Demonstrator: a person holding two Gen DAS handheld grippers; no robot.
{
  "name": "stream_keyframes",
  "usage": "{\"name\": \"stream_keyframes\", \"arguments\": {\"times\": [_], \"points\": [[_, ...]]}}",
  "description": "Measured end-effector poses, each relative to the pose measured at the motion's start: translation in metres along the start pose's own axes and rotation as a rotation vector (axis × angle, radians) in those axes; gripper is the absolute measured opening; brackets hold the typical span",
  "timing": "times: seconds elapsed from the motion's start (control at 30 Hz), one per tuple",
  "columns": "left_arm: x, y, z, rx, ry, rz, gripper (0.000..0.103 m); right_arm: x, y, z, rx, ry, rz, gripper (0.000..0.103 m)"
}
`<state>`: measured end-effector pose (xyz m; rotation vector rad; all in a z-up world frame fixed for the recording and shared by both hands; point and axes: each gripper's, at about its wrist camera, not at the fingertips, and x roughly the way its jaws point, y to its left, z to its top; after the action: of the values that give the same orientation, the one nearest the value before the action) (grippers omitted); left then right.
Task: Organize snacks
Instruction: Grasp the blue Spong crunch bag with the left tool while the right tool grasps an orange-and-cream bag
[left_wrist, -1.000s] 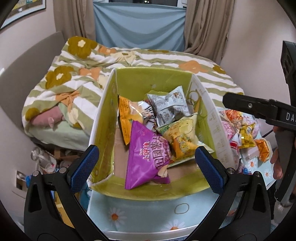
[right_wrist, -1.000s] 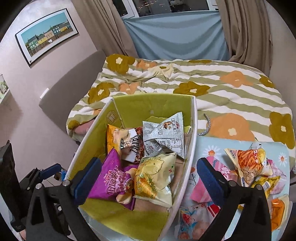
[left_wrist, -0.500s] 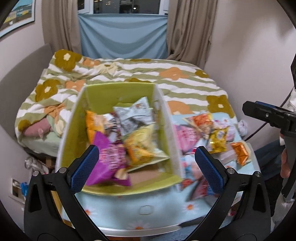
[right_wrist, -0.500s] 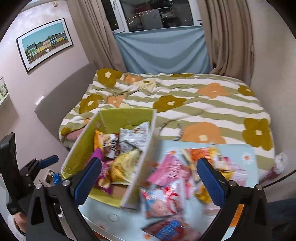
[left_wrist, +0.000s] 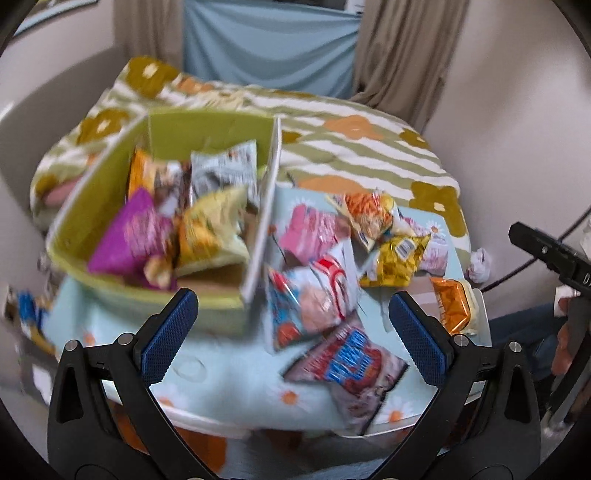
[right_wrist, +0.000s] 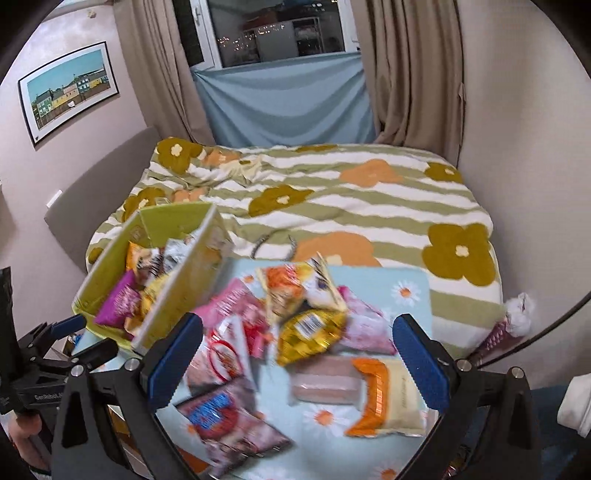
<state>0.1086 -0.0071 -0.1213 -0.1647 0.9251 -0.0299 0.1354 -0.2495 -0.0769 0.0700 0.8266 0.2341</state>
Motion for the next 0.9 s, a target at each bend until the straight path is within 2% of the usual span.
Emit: {"name": "stream_keyframes", "arguments": {"times": [0.1,0.4,0.57,0.8,0.87,0.9], "points": [[0.012,-0.018,-0.026,-0.064,0.027,0.023,0.103,0.008,-0.018,-0.015,0.007,0.032,0.004,0.103],[0.059,-0.057,-0.075,-0.129,0.125,0.075,0.103,0.046,-0.062,-0.062,0.011,0.140,0.027,0.102],[0.087,-0.073,-0.086,-0.137,0.172,0.097,0.103,0.062,-0.077,-0.078,0.035,0.183,0.031,0.102],[0.115,-0.070,-0.086,-0.185,0.205,0.117,0.103,0.077,-0.092,-0.088,0.055,0.215,0.032,0.102],[0.127,-0.071,-0.088,-0.186,0.236,0.117,0.092,0.083,-0.094,-0.090,0.061,0.226,0.035,0.102],[0.133,-0.071,-0.090,-0.187,0.251,0.113,0.090,0.086,-0.096,-0.091,0.064,0.229,0.042,0.102]]}}
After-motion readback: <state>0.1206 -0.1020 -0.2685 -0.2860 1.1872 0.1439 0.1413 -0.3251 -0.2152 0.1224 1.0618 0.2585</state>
